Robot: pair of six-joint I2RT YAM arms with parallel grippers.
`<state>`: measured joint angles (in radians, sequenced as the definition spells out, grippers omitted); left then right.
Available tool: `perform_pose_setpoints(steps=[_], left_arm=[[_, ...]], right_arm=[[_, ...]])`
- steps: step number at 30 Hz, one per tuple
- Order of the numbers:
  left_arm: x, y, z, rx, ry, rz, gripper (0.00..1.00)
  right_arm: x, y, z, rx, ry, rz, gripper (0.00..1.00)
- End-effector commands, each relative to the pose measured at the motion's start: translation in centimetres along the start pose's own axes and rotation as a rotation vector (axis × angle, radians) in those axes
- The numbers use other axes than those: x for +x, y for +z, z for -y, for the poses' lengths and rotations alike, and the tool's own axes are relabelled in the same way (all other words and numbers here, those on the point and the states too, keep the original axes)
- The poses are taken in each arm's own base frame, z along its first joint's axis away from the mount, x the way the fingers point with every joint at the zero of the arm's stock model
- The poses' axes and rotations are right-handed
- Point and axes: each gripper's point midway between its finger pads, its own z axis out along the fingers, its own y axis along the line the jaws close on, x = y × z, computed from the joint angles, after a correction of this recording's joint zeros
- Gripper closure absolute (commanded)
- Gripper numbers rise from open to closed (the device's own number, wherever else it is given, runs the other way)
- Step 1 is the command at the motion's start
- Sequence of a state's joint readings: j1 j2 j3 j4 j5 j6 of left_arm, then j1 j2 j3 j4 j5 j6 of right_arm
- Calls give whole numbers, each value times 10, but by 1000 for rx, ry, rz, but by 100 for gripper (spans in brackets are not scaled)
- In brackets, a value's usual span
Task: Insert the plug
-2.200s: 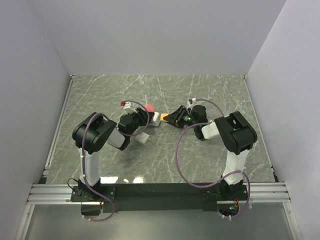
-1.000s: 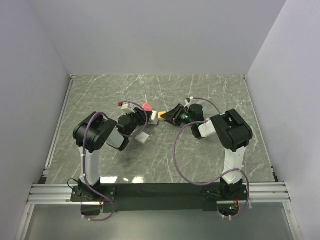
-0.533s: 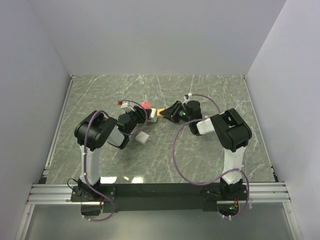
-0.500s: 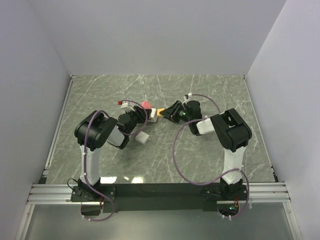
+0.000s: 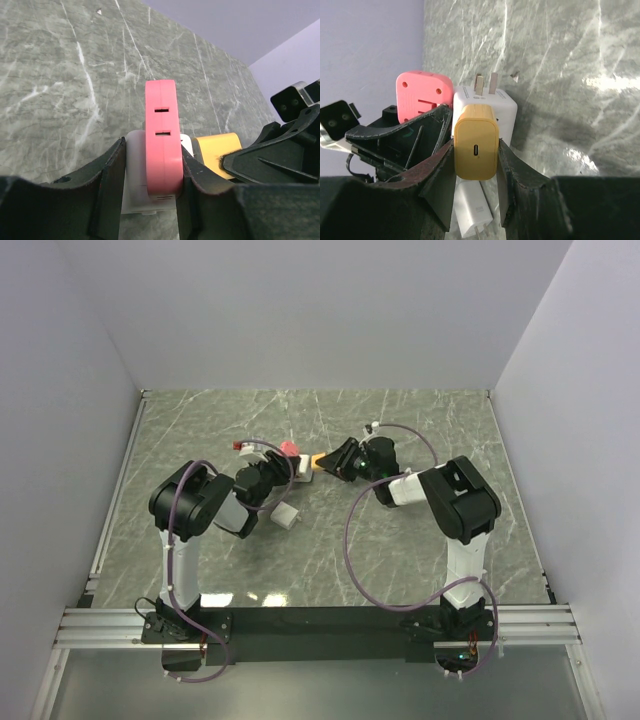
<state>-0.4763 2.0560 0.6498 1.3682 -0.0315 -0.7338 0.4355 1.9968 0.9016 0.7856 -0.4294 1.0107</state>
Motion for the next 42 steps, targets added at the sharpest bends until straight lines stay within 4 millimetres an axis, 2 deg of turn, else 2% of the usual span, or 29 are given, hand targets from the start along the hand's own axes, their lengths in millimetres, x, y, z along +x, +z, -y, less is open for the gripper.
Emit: perform_pose_setpoints(steps=[1,5,9,13,15,19,23,27,30,35,37,39,42], left_arm=[[111,-58,57,250,-89,-490,66],[113,-63,45,217,-104,-500,66],[115,-67,31,189,-122,-502,64],[113,-67,37,218,-118,-504,57],[108,-67,40,230,-110,-487,48],[102,-69,41,227,-91,-465,37],[102,-70,41,230,-90,-462,36],[107,-73,45,261,-119,-481,39],[102,-73,55,313,-132,-462,39],[106,-67,68,354,-119,-469,39],[108,-66,75,375,-120,-472,38],[111,-66,75,374,-129,-477,37],[114,-68,69,355,-133,-481,31]], right_arm=[[73,17,20,101,-95,-181,100],[70,18,3,67,-121,-172,100],[63,16,0,102,-153,-146,100],[54,13,-1,146,-204,-118,100],[51,13,-3,157,-210,-117,100],[46,13,-5,172,-230,-104,100],[46,15,-11,155,-231,-103,100],[44,14,-21,127,-231,-100,100],[41,9,-28,115,-239,-92,100],[39,-1,-41,89,-253,-84,100],[37,-5,-47,80,-262,-74,100],[36,-10,-44,99,-270,-66,100],[28,-16,-43,131,-303,-35,100]])
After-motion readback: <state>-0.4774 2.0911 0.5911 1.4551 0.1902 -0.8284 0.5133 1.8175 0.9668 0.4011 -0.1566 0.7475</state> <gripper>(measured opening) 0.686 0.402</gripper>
